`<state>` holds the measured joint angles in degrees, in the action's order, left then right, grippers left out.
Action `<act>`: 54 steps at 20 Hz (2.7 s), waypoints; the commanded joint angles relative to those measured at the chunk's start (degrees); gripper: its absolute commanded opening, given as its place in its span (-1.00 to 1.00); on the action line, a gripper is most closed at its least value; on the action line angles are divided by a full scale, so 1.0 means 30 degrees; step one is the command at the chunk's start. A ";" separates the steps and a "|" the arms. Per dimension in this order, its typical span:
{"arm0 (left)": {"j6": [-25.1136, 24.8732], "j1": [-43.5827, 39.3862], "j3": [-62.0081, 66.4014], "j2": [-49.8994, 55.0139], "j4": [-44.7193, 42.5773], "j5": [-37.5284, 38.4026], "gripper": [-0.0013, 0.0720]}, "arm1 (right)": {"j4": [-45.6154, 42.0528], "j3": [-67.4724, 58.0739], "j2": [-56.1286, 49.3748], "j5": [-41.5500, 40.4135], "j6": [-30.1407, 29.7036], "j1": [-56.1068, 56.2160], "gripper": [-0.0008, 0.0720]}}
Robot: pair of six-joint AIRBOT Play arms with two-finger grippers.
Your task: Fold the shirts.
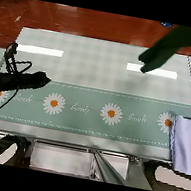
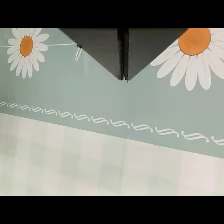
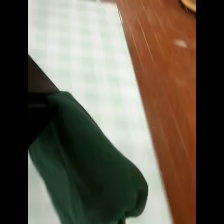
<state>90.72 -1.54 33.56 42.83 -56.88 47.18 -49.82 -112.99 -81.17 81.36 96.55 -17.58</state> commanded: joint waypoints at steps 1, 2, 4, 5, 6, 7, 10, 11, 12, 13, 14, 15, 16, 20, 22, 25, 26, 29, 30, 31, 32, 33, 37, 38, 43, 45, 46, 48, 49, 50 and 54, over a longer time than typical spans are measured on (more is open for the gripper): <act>0.0000 -0.0015 0.0000 0.0007 -0.0007 -0.0066 -0.92 | -0.3126 0.0000 0.1523 0.4809 0.1064 -0.3840 -0.91; -0.0007 -0.0015 0.0000 0.0015 -0.0007 -0.0073 -0.92 | -0.3905 0.0379 0.2018 0.5843 0.1071 -0.4721 -0.91; -0.0007 -0.0015 0.0000 0.0015 -0.0007 -0.0248 -0.92 | -0.4422 0.1931 0.3322 0.6798 0.0838 -0.6404 -0.91; -0.0007 -0.0015 0.0000 0.0015 -0.0007 -0.0452 -0.92 | -0.4736 0.2980 0.4058 0.7082 0.0743 -0.7169 -0.91; -0.0007 -0.0015 0.0000 0.0015 -0.0007 -0.0648 -0.92 | -0.5115 0.4226 0.4896 0.7424 0.0648 -0.8036 -0.91; -0.0007 -0.0015 0.0000 0.0015 -0.0007 -0.0750 -0.92 | -0.5450 0.5486 0.5727 0.7650 0.0583 -0.8852 -0.91; -0.0007 -0.0015 0.0000 0.0015 -0.0007 -0.0867 -0.92 | -0.7206 0.8874 0.8072 0.8167 0.0328 -1.1715 -0.91; -0.0036 -0.0015 0.0000 0.0015 -0.0015 -0.0867 -0.92 | -0.8568 0.9879 0.8743 0.8342 0.0270 -1.2764 -0.91; -0.0066 -0.0015 0.0000 0.0015 -0.0007 -0.0867 -0.92 | -0.9821 1.0761 0.9326 0.8327 0.0066 -1.3763 -0.91; -0.0066 -0.0015 0.0000 0.0015 -0.0007 -0.0867 -0.92 | -1.1234 1.1650 0.9843 0.8335 -0.0372 -1.4768 -0.91; -0.0066 -0.0015 0.0000 0.0015 -0.0015 -0.0867 -0.92 | -1.2480 1.2495 1.0280 0.8306 -0.0576 -1.5569 -0.91; -0.0066 -0.0015 0.0000 0.0015 -0.0015 -0.0867 -0.92 | -1.3493 1.3362 1.0732 0.8153 -0.0546 -1.6247 -0.91; -0.0066 -0.0015 0.0000 0.0015 -0.0015 -0.0867 -0.92 | -1.3937 1.4185 1.1052 0.7839 -0.0474 -1.6713 -0.90; -0.0080 -0.0007 -0.0007 0.0080 -0.0036 -0.1027 -0.92 | -1.4710 1.6589 1.1147 0.7715 -0.0153 -1.6779 0.15; -0.1093 0.0015 0.0015 0.0342 -0.0044 -0.2157 -0.92 | -1.4294 1.6553 1.1001 0.6732 -0.0131 -1.6779 0.15; -0.1005 0.0226 0.1501 0.1005 -0.0007 -0.3548 -0.92 | -0.8684 1.5599 1.0200 0.3271 -0.0066 -1.6779 -0.27; -0.1005 0.0262 0.2674 0.1406 -0.0007 -0.3439 -0.92 | -0.5297 1.5183 0.9726 0.1945 -0.0364 -1.6684 -0.66; -0.1056 0.0066 0.7796 0.3337 -0.0022 -0.2361 -0.92 | 0.1821 1.4280 0.8327 -0.2477 -0.3169 -1.2786 -0.90; -0.1115 -0.0255 0.9566 0.4131 -0.0029 -0.1960 -0.92 | 0.1902 1.3843 0.7745 -0.3439 -0.3854 -1.0142 -0.90; -0.1989 -0.0780 1.1453 0.5027 -0.0029 -0.1224 -0.92 | 0.1341 1.3493 0.7155 -0.4109 -0.4386 -0.7417 -0.91; -0.2688 -0.1341 1.3041 0.5872 -0.0109 -0.0211 -0.92 | 0.0284 1.3223 0.6470 -0.4634 -0.4481 -0.4320 -0.91; -0.2499 -0.1996 1.4382 0.6666 -0.0699 0.0947 -0.92 | -0.1188 1.3121 0.5807 -0.4998 -0.4495 -0.1341 -0.91; 0.1217 -0.4444 1.3952 0.8174 -0.7206 0.3082 -0.92 | -1.0367 1.3121 0.3213 -0.5763 -0.3395 0.6812 -0.91; 0.2011 -0.4473 1.3202 0.8422 -0.8531 0.3191 -0.92 | -1.1905 1.3121 0.2616 -0.5836 -0.2514 0.7650 -0.91; 0.3016 -0.2499 1.2218 0.8939 -0.8153 0.3869 -0.92 | -1.2560 1.3129 0.0918 -0.5632 -0.1880 0.8065 -0.91; 0.2994 -0.2601 1.2218 0.8939 -0.8072 0.4131 -0.92 | -1.2415 1.3121 0.1005 -0.6171 -0.1880 0.8080 -0.91; 0.2994 -0.2608 1.2218 0.8947 -0.8072 0.4663 -0.92 | -1.2422 1.3121 0.1027 -0.6156 -0.1887 0.8065 -0.91; 0.3002 -0.2608 1.2218 0.8947 -0.8065 0.5224 -0.92 | -1.2568 1.3129 0.1042 -0.6171 -0.1887 0.8065 -0.91; 0.3009 -0.2608 1.2218 0.8947 -0.8065 0.5078 -0.92 | -1.2568 1.3129 0.1042 -0.6171 -0.1887 0.8065 -0.91; 0.3009 -0.2608 1.2218 0.8947 -0.8058 0.4962 -0.92 | -1.2568 1.3129 0.1042 -0.6171 -0.1887 0.8065 -0.91; 0.3009 -0.2608 1.2218 0.8947 -0.8058 0.4932 -0.92 | -1.2575 1.3129 0.1042 -0.6178 -0.1894 0.8065 -0.91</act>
<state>99.66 -9.41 70.22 69.65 -80.99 61.60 -87.22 -73.56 -77.97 63.00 90.89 6.50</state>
